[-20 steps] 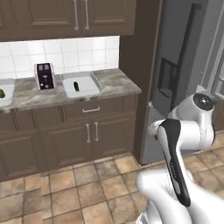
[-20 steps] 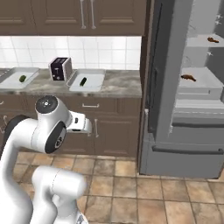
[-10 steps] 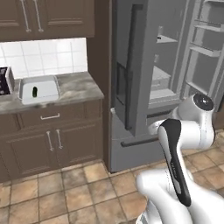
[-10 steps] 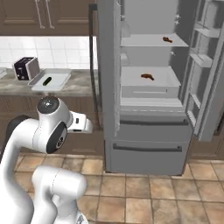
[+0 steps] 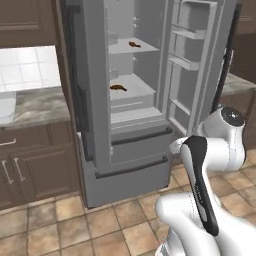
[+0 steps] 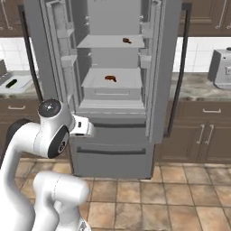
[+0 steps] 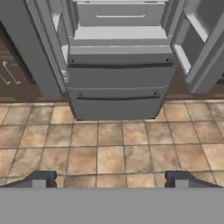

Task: Place one cucumber and one chicken drumstick in each tupperware on the nearby counter, to pack two identical lunches.

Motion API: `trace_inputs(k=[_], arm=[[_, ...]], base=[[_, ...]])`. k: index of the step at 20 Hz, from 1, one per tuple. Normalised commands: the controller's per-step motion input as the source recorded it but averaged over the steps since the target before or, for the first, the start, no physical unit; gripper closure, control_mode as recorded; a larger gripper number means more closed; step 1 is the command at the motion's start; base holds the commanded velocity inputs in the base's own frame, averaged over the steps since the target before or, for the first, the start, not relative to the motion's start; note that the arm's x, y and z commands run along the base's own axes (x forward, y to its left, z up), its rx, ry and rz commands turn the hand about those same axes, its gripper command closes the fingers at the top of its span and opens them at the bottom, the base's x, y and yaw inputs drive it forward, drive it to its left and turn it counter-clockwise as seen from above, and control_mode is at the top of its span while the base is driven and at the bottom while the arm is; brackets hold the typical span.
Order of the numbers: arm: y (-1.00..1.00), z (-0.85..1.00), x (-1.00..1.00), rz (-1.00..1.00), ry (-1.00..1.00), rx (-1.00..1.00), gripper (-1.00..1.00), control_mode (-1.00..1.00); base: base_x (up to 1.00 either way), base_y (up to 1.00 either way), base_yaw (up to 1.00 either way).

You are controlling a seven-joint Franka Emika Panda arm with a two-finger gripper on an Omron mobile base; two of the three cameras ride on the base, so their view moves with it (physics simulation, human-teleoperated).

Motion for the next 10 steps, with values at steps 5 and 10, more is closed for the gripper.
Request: trace_inputs(k=[5,10], arm=[[0.00,0.00,0.00,0.00,0.00,0.00,-1.00,1.00],[0.00,0.00,0.00,0.00,0.00,0.00,-1.00,1.00]], base=[[0.44,-0.68,-0.01],[0.65,-0.24,0.00]])
